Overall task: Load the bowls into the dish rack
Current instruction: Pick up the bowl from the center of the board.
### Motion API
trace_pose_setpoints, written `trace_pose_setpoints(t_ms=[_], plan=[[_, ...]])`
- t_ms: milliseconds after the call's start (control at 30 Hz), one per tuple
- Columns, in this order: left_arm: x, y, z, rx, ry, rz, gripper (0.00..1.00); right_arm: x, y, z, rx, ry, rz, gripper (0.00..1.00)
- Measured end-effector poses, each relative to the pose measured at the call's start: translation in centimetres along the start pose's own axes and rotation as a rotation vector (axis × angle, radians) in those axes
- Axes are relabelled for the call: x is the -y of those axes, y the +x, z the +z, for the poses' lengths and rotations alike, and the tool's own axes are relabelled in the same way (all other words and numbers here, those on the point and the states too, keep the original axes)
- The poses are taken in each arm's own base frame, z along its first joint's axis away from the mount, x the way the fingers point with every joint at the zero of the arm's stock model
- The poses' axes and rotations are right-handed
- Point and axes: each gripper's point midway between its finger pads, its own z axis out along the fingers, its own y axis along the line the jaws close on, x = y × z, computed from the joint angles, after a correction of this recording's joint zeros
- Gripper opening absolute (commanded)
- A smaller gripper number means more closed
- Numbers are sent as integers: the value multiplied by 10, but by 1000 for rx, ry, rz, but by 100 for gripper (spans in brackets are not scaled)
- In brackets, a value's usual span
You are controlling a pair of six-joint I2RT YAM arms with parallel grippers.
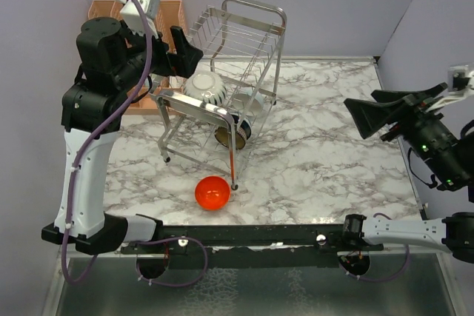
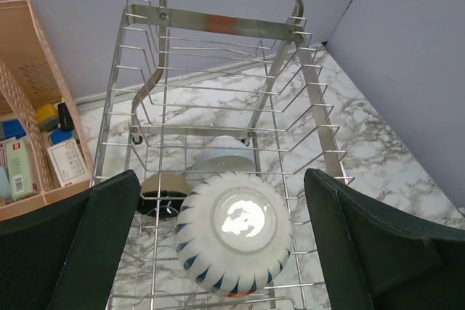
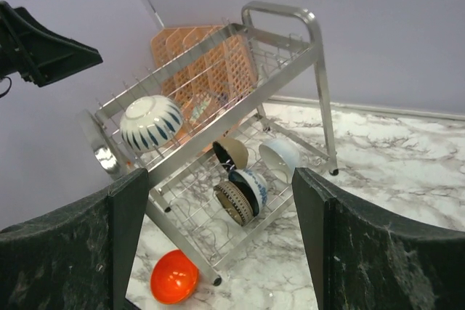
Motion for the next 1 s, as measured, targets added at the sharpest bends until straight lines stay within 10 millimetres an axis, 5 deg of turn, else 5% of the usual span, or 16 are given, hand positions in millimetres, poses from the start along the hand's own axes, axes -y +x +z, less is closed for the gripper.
trace_pose_setpoints(t_ms=[133,233,467,567,700,1000], plan=[[-3,4,-13,10,-32,7,99,-23,25,18,-74,-36,-20,79],[-6,5,-24,25,-59,12,99,-48,76,33,-198,-102,-52,77],[-18,34,-53,13,-138,10,98,-72,259,18,-613,-268,-93,70],[-24,47,-62,5,-169,7,98,-72,314,-4,-742,-319,-39,65],[-31,54,-75,18,-220,5,98,-75,354,-28,-813,-373,95,61],[-34,45,-122,118,-297,6,98,-77,388,-30,-795,-337,309,60]])
